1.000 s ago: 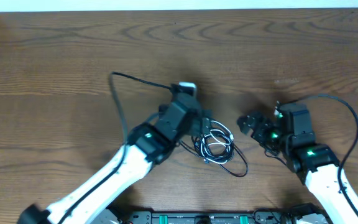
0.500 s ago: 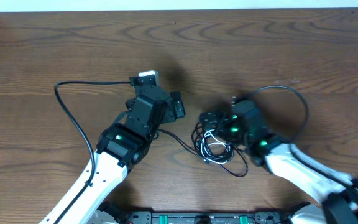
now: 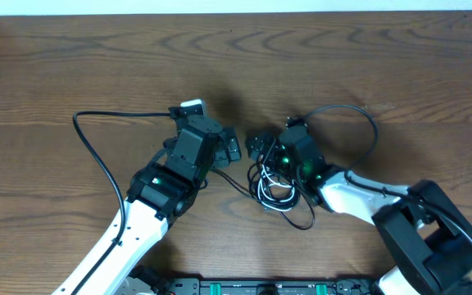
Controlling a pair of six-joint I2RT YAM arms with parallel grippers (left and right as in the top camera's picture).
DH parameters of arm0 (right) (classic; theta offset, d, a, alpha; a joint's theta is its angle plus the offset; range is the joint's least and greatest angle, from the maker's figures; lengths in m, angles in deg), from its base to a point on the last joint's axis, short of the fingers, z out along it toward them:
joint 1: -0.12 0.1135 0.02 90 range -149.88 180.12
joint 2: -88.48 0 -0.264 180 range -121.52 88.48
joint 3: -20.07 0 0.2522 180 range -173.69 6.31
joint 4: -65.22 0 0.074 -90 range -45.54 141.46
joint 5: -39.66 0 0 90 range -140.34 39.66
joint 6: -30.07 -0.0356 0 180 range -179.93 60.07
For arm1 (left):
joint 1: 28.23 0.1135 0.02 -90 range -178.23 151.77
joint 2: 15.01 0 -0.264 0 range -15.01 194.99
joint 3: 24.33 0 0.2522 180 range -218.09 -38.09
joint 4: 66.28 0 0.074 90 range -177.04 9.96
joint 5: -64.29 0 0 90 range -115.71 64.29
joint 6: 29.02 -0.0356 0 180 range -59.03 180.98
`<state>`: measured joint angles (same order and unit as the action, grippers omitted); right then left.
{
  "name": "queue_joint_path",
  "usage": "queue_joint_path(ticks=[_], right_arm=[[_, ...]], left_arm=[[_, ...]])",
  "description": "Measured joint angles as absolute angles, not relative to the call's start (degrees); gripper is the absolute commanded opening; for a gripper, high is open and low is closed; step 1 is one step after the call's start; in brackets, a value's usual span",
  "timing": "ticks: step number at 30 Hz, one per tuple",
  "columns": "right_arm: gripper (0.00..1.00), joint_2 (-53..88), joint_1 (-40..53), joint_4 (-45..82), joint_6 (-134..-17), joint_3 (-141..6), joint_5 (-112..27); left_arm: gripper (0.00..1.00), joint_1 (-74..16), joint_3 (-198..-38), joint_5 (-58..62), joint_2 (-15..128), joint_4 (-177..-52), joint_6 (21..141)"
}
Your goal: Untangle cables
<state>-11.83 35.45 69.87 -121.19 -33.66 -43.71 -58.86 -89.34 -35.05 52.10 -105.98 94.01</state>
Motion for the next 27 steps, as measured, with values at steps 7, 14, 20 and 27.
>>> queue_joint_path(ticks=[7, 14, 20, 27], right_arm=[[0.99, -13.1, 35.4, 63.9, -119.2, -37.9, -43.5], [0.99, -13.1, 35.4, 63.5, -118.8, -38.0, -43.4], [0.34, -13.9, 35.2, 62.9, -116.2, -37.9, -40.4], [0.01, -15.4, 34.6, 62.0, -114.9, -36.7, -35.8]], left_arm=[[0.98, -58.9, -89.3, -35.0, 52.1, -108.8, 94.0], [0.98, -58.9, -89.3, -35.0, 52.1, -109.4, 94.0], [0.98, -58.9, -89.3, -35.1, 52.1, -110.4, 94.0], [0.98, -58.9, -89.3, -35.0, 52.5, -111.1, 94.0]])
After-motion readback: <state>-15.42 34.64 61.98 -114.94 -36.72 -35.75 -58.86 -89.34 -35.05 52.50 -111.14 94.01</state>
